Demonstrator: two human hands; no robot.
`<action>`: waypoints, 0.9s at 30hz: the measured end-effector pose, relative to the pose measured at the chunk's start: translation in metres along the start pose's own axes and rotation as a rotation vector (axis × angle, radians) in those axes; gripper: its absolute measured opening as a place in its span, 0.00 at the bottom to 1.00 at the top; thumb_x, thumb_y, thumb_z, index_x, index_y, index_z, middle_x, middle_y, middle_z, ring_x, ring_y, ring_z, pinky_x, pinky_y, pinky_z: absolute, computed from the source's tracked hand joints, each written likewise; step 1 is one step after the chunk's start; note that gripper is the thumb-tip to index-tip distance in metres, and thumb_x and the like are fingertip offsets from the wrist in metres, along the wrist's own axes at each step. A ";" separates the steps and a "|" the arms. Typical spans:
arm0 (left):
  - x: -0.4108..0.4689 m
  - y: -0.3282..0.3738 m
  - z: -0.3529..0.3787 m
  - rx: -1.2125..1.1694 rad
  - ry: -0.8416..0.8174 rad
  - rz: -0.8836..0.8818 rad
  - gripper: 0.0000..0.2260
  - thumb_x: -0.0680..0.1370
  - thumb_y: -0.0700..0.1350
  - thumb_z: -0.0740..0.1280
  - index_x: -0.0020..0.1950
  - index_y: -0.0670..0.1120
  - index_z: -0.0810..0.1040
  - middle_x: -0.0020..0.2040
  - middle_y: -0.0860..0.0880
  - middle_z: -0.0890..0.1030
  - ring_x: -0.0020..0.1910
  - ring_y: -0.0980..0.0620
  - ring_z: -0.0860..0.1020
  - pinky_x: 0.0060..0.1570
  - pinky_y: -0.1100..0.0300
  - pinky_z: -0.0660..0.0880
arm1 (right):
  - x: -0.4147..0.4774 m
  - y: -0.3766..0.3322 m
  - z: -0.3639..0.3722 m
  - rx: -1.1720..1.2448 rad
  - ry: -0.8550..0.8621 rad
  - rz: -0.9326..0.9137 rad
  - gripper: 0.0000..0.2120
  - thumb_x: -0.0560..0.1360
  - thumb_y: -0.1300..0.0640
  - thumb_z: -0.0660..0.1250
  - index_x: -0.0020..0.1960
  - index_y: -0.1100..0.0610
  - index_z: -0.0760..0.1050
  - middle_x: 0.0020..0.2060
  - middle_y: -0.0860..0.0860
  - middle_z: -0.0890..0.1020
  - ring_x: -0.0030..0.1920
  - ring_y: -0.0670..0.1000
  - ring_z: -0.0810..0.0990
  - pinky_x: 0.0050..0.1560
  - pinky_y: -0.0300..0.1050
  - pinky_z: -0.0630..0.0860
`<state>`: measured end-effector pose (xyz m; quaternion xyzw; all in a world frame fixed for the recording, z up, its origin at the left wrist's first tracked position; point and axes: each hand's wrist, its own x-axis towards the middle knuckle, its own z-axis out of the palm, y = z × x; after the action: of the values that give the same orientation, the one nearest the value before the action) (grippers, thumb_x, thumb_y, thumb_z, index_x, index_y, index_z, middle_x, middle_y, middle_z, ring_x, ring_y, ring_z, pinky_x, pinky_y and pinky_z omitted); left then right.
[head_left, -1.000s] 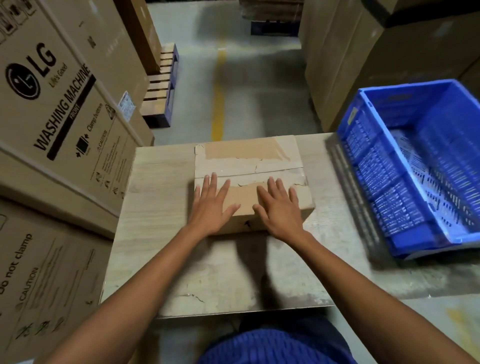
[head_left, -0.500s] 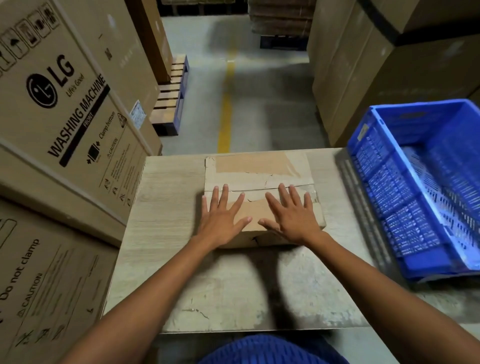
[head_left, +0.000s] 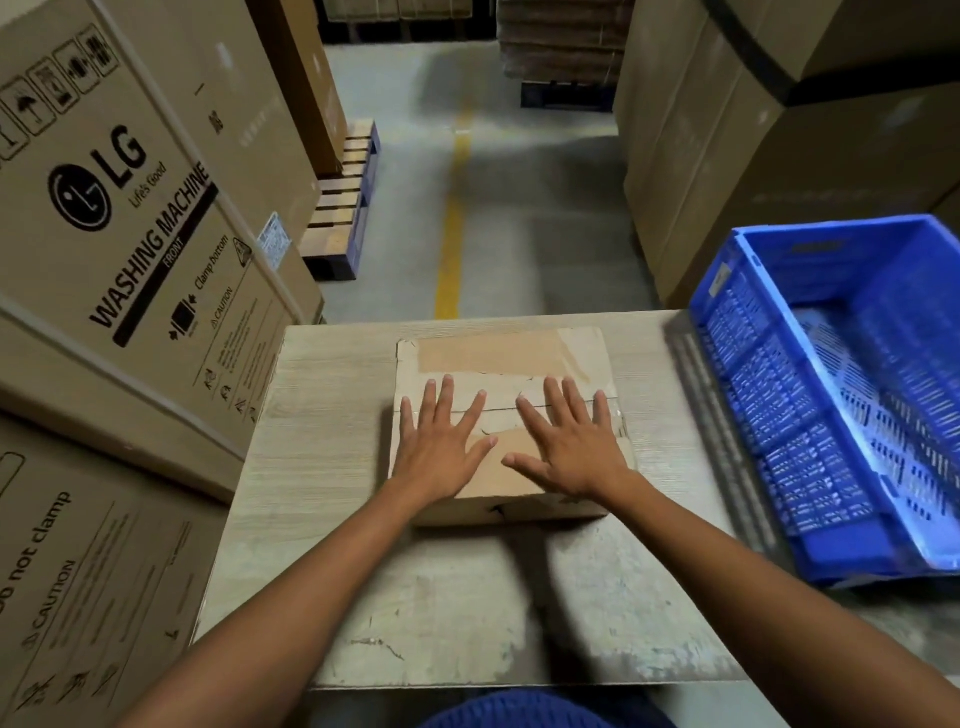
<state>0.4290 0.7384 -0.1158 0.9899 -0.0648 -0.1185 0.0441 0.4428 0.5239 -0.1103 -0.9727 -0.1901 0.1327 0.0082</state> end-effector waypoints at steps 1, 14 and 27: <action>0.001 0.000 -0.002 0.003 -0.018 0.005 0.31 0.79 0.69 0.42 0.80 0.62 0.38 0.81 0.43 0.37 0.79 0.42 0.34 0.75 0.34 0.38 | 0.000 -0.001 -0.002 -0.012 -0.001 -0.006 0.44 0.73 0.21 0.39 0.82 0.43 0.42 0.81 0.58 0.41 0.80 0.62 0.38 0.75 0.72 0.42; 0.033 -0.013 -0.023 0.040 -0.110 0.028 0.44 0.72 0.78 0.49 0.80 0.58 0.36 0.80 0.41 0.34 0.79 0.40 0.33 0.75 0.36 0.38 | 0.046 0.016 -0.030 -0.004 -0.077 0.024 0.57 0.64 0.17 0.53 0.82 0.47 0.42 0.81 0.58 0.41 0.80 0.63 0.39 0.76 0.71 0.46; 0.060 -0.027 -0.028 0.033 -0.151 0.162 0.52 0.66 0.82 0.51 0.80 0.58 0.34 0.78 0.48 0.27 0.76 0.47 0.27 0.75 0.39 0.33 | 0.082 -0.009 -0.066 -0.139 -0.278 -0.145 0.62 0.66 0.30 0.73 0.82 0.49 0.37 0.82 0.51 0.39 0.81 0.57 0.39 0.75 0.69 0.53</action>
<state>0.4962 0.7583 -0.1052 0.9702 -0.1497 -0.1877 0.0324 0.5298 0.5656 -0.0672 -0.9269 -0.2680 0.2516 -0.0759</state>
